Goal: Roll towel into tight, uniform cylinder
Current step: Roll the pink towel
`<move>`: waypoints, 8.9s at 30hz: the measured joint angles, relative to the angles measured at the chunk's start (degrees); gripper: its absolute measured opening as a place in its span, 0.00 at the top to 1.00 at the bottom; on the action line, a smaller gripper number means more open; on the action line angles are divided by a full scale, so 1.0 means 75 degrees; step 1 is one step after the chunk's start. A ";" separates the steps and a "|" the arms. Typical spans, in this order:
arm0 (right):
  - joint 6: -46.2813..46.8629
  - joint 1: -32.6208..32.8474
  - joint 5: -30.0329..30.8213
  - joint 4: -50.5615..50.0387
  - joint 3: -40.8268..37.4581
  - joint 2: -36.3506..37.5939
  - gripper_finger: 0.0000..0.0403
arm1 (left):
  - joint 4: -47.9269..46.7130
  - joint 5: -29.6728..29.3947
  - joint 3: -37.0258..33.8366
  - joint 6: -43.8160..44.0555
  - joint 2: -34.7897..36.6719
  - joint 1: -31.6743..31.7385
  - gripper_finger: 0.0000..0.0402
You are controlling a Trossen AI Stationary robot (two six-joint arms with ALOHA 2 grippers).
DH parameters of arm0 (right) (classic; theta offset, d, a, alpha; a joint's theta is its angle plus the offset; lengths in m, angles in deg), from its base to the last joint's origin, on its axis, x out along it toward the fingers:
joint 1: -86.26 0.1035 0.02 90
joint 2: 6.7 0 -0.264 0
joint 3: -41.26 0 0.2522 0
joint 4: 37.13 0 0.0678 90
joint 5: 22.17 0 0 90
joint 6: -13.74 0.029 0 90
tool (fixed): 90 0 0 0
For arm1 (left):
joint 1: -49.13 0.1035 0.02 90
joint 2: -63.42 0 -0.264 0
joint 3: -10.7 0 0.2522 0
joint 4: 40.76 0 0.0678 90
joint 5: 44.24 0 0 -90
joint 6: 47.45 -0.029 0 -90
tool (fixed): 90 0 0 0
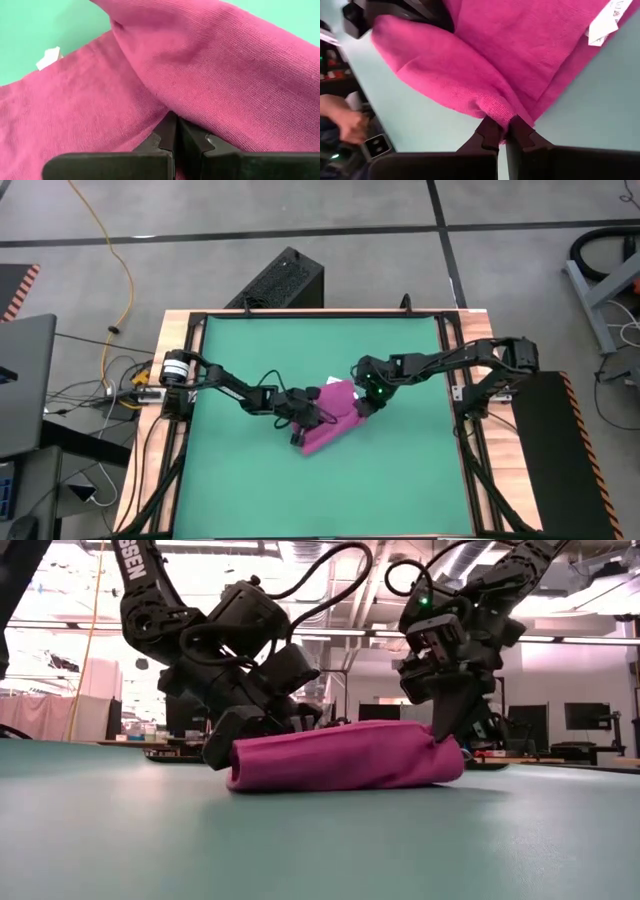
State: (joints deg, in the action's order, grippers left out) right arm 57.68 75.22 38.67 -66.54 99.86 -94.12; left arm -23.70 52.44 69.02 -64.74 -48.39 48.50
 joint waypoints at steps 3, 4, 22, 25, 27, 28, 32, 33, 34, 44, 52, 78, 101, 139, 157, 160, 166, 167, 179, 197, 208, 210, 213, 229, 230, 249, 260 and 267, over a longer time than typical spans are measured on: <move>-0.0043 -0.0236 -0.0376 0.0005 0.0000 0.0000 0.95 | 0.0025 -0.0011 0.0002 -0.0161 0.0000 -0.0003 1.00; -0.0048 -0.0304 -0.0476 0.0013 0.0000 0.0000 0.95 | 0.0029 -0.0061 0.0002 -0.0228 0.0000 -0.0003 1.00; 0.0171 -0.0366 -0.2253 0.0318 0.0326 -0.1634 0.95 | -0.0033 -0.0592 0.0011 -0.0466 0.0064 -0.0087 1.00; 0.0164 -0.0387 -0.2256 0.0366 0.0326 -0.1564 0.95 | -0.0463 -0.1855 0.0017 -0.0756 0.0411 -0.0228 1.00; 0.0159 -0.0398 -0.2197 0.0465 0.0332 -0.1553 0.95 | -0.0909 -0.2844 -0.0001 -0.0870 0.0769 -0.0371 1.00; 0.0116 -0.0398 -0.2151 0.0416 0.0332 -0.1553 0.95 | -0.1044 -0.3240 -0.0012 -0.0861 0.0949 -0.0440 1.00; -0.0099 -0.0378 -0.2089 0.0396 0.0326 -0.1553 0.95 | -0.1214 -0.3867 -0.0135 -0.0746 0.1954 -0.0812 1.00; -0.0117 -0.0378 -0.2050 0.0402 0.0326 -0.1553 0.95 | -0.1215 -0.3864 -0.0217 -0.0749 0.2222 -0.0929 1.00; -0.0124 -0.0378 -0.1998 0.0409 0.0326 -0.1553 0.95 | -0.1335 -0.3861 -0.0333 -0.0800 0.2523 -0.1055 1.00; -0.0381 -0.0273 -0.1904 0.0553 0.0326 -0.1553 0.95 | -0.2564 -0.3003 -0.1526 -0.0802 0.4660 -0.2267 0.93; -0.0523 -0.0217 -0.1810 0.0572 0.0326 -0.1553 0.95 | -0.2328 -0.2474 -0.1641 -0.1915 0.3684 -0.2610 0.68; -0.0719 0.0173 -0.1389 0.0526 0.0326 -0.1553 0.95 | -0.0543 -0.4955 -0.1592 -0.1276 0.1424 -0.3399 0.47; -0.0721 0.0176 -0.1312 0.0584 0.0326 -0.1553 0.95 | -0.2110 -0.4560 -0.1244 0.0287 0.1991 -0.3199 1.00; -0.0902 0.0916 0.0667 -0.0203 0.0329 -0.0734 0.91 | -0.3169 -0.3525 -0.0825 0.0286 0.3010 -0.1137 1.00; -0.1305 0.0901 0.1515 -0.0179 0.0326 -0.0708 0.73 | -0.3059 -0.2859 -0.1063 0.0412 0.3021 -0.0556 1.00; -0.1359 0.0901 0.1530 -0.0141 0.0326 -0.0627 0.73 | -0.2820 -0.2774 -0.1317 0.0488 0.3021 -0.0530 1.00; -0.1858 0.0904 0.1544 -0.0035 0.0326 -0.0381 0.73 | -0.2410 -0.2783 -0.1475 0.0415 0.3022 -0.0530 1.00; -0.1864 0.0904 0.1563 0.0042 0.0326 -0.0379 0.73 | -0.2331 -0.2778 -0.1475 0.0378 0.3022 -0.0530 1.00; -0.2533 0.0904 0.1902 -0.0144 0.0326 -0.0376 0.71 | -0.2349 -0.2773 -0.1475 0.0233 0.3022 -0.0530 1.00; -0.3059 0.0802 0.2035 -0.0825 0.0327 0.0151 0.45 | -0.2469 -0.2748 -0.1472 0.0201 0.3022 -0.0333 1.00; -0.3906 0.1833 0.4699 0.0856 0.0339 0.0754 0.63 | -0.2521 -0.2726 -0.1472 0.0262 0.3022 -0.0329 1.00; -0.4144 0.2085 0.5183 0.1015 0.0321 0.0717 0.70 | -0.2519 -0.2728 -0.1472 0.0268 0.3022 -0.0329 1.00; -0.4247 0.2323 0.5542 0.1190 0.0328 0.0617 0.82 | -0.2516 -0.2731 -0.1469 0.0271 0.3022 -0.0329 1.00; -0.4223 0.2458 0.6035 0.1848 0.0321 -0.1145 0.97 | -0.2536 -0.2736 -0.1464 0.0664 0.3022 -0.0151 1.00; -0.4167 0.2425 0.6048 0.1856 0.0321 -0.1243 0.98 | -0.2547 -0.2734 -0.1464 0.0662 0.3022 -0.0154 1.00; -0.3895 0.2198 0.5786 0.2052 0.0349 -0.1859 0.98 | -0.3419 -0.2945 -0.1384 0.1039 0.4362 -0.0150 1.00; -0.3866 0.2195 0.5696 0.2023 0.0335 -0.1874 0.97 | -0.3191 -0.2684 -0.1874 0.0725 0.3932 0.0093 0.97; -0.3860 0.2195 0.5673 0.1996 0.0335 -0.1874 0.97 | -0.3279 -0.3443 -0.1799 0.0008 0.3911 0.0096 0.78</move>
State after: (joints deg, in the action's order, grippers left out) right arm 28.72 91.69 81.22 -51.57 102.38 -108.17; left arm -48.29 26.62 55.53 -64.68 -19.05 49.23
